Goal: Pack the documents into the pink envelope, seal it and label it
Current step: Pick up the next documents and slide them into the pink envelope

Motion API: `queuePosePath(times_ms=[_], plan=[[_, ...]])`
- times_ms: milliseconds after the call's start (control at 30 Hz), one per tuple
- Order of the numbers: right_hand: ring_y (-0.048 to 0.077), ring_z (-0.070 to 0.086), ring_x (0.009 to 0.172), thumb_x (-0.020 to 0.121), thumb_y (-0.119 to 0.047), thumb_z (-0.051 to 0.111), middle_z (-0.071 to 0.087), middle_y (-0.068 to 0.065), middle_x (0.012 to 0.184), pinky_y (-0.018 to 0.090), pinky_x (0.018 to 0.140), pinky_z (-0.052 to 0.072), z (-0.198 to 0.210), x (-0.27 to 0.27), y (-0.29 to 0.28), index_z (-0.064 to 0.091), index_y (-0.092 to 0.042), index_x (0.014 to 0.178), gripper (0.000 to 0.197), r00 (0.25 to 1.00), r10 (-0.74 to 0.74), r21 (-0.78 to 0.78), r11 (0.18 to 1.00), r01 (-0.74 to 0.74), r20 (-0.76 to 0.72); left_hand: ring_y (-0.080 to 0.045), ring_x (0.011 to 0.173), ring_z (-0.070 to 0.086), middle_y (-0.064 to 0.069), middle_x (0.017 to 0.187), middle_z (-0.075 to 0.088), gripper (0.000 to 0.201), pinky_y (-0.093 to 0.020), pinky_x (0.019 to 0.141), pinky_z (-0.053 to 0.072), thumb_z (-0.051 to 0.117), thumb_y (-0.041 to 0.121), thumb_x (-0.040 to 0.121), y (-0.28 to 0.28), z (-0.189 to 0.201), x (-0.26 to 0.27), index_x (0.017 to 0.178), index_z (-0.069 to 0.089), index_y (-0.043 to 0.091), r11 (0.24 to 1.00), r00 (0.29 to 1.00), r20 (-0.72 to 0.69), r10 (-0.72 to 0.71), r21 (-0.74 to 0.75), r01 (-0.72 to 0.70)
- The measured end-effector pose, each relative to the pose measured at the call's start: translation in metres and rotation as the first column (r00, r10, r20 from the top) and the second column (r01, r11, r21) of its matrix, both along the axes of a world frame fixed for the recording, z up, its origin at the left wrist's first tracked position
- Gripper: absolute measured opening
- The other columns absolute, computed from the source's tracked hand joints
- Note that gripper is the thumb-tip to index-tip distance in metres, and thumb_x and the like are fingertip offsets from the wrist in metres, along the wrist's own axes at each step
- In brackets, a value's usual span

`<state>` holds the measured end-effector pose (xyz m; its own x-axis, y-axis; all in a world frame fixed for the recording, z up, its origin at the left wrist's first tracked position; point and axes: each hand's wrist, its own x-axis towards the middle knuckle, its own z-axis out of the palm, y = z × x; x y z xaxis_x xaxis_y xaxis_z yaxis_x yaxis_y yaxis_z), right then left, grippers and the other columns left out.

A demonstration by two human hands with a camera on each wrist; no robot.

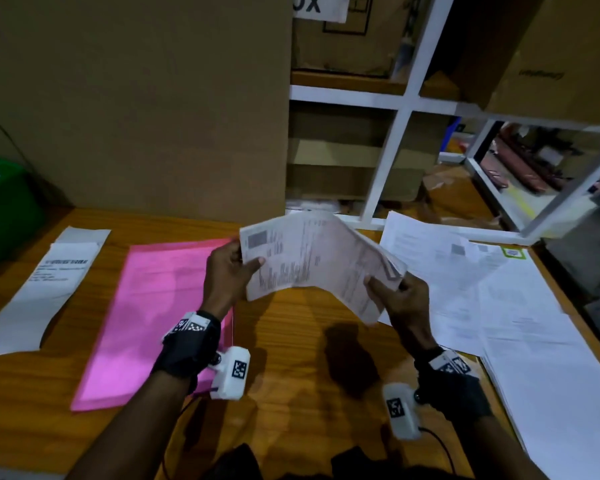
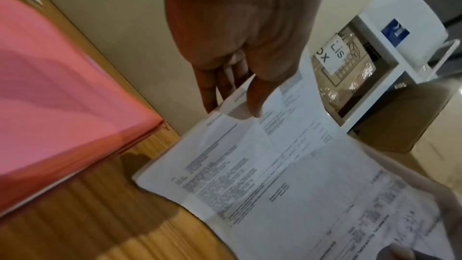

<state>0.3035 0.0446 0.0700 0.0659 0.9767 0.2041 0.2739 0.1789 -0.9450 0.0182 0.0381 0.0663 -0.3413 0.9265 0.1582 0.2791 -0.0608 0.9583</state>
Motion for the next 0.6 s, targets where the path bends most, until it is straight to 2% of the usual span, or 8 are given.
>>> queuePosePath(times_ms=[100, 167, 200, 267, 333, 433, 500, 600], plan=[[-0.006, 0.067, 0.075, 0.086, -0.007, 0.072, 0.070, -0.006, 0.090, 0.015, 0.056, 0.054, 0.002, 0.001, 0.001, 0.068, -0.010, 0.094, 0.010, 0.999, -0.011, 0.026, 1.000, 0.012, -0.033, -0.007, 0.094, 0.069, 0.002, 0.107, 0.071, 0.029, -0.027, 0.073, 0.058, 0.068, 0.004, 0.085, -0.003, 0.003, 0.000, 0.113, 0.066, 0.013, 0.999, 0.997, 0.075, 0.003, 0.042, -0.007], [-0.006, 0.066, 0.072, 0.086, -0.007, 0.072, 0.069, -0.008, 0.085, 0.015, 0.054, 0.052, -0.003, 0.001, 0.003, 0.068, -0.012, 0.089, 0.007, 1.000, -0.008, 0.041, 0.999, 0.008, 0.006, 0.000, 0.091, 0.068, 0.002, 0.109, 0.070, 0.029, -0.022, 0.072, 0.057, 0.067, 0.004, 0.086, -0.004, 0.000, 0.002, 0.113, 0.065, 0.015, 0.999, 0.997, 0.072, -0.025, 0.036, 0.023], [-0.001, 0.065, 0.068, 0.086, -0.009, 0.073, 0.069, -0.004, 0.080, 0.018, 0.053, 0.051, -0.008, 0.002, 0.002, 0.068, -0.013, 0.085, 0.006, 0.999, -0.002, 0.028, 1.000, 0.001, 0.055, 0.002, 0.090, 0.068, 0.000, 0.111, 0.069, 0.030, -0.022, 0.072, 0.057, 0.067, 0.004, 0.086, -0.004, -0.002, 0.003, 0.114, 0.064, 0.014, 0.999, 0.997, 0.063, -0.034, 0.021, 0.033], [0.020, 0.067, 0.068, 0.085, -0.020, 0.075, 0.070, 0.009, 0.076, 0.036, 0.054, 0.056, -0.019, 0.005, 0.001, 0.069, -0.008, 0.081, 0.014, 0.989, -0.009, -0.010, 1.000, 0.010, 0.147, 0.003, 0.088, 0.067, -0.002, 0.113, 0.068, 0.032, -0.022, 0.072, 0.057, 0.067, 0.004, 0.085, -0.003, -0.004, 0.003, 0.117, 0.063, 0.011, 0.999, 0.998, 0.051, -0.037, 0.008, 0.037], [0.029, 0.070, 0.075, 0.083, -0.021, 0.076, 0.072, 0.017, 0.085, 0.047, 0.060, 0.059, -0.020, 0.010, 0.003, 0.069, -0.003, 0.087, 0.020, 0.994, -0.021, -0.051, 0.998, 0.027, 0.110, -0.001, 0.093, 0.067, -0.002, 0.113, 0.069, 0.033, -0.024, 0.074, 0.057, 0.068, 0.004, 0.085, 0.001, 0.001, -0.001, 0.118, 0.064, 0.009, 0.999, 0.999, 0.035, -0.024, 0.022, 0.023], [0.011, 0.071, 0.085, 0.084, -0.007, 0.074, 0.074, 0.006, 0.098, 0.033, 0.068, 0.062, 0.008, 0.015, 0.006, 0.069, -0.014, 0.098, 0.016, 1.000, -0.003, -0.005, 1.000, 0.003, -0.014, -0.001, 0.091, 0.068, 0.001, 0.109, 0.070, 0.032, -0.021, 0.071, 0.056, 0.068, 0.005, 0.085, 0.005, 0.019, -0.010, 0.116, 0.065, 0.012, 0.999, 1.000, 0.019, -0.018, 0.047, 0.017], [0.006, 0.071, 0.083, 0.083, -0.005, 0.073, 0.075, -0.009, 0.090, 0.026, 0.067, 0.061, 0.035, 0.021, 0.007, 0.069, -0.019, 0.094, 0.018, 0.998, 0.030, 0.031, 0.999, -0.028, -0.062, 0.003, 0.086, 0.068, 0.004, 0.103, 0.070, 0.029, -0.016, 0.066, 0.055, 0.069, 0.005, 0.085, 0.007, 0.033, -0.013, 0.112, 0.065, 0.015, 0.997, 0.999, 0.011, -0.030, 0.067, 0.029], [0.006, 0.069, 0.070, 0.081, -0.006, 0.077, 0.074, -0.013, 0.077, 0.019, 0.059, 0.055, 0.070, 0.030, 0.014, 0.070, -0.020, 0.088, 0.017, 0.998, 0.055, 0.079, 0.995, -0.057, 0.028, 0.005, 0.083, 0.064, 0.013, 0.096, 0.066, 0.025, -0.016, 0.063, 0.051, 0.070, 0.007, 0.084, 0.011, 0.055, -0.014, 0.105, 0.064, 0.020, 0.995, 0.993, -0.107, -0.044, 0.082, 0.053]])
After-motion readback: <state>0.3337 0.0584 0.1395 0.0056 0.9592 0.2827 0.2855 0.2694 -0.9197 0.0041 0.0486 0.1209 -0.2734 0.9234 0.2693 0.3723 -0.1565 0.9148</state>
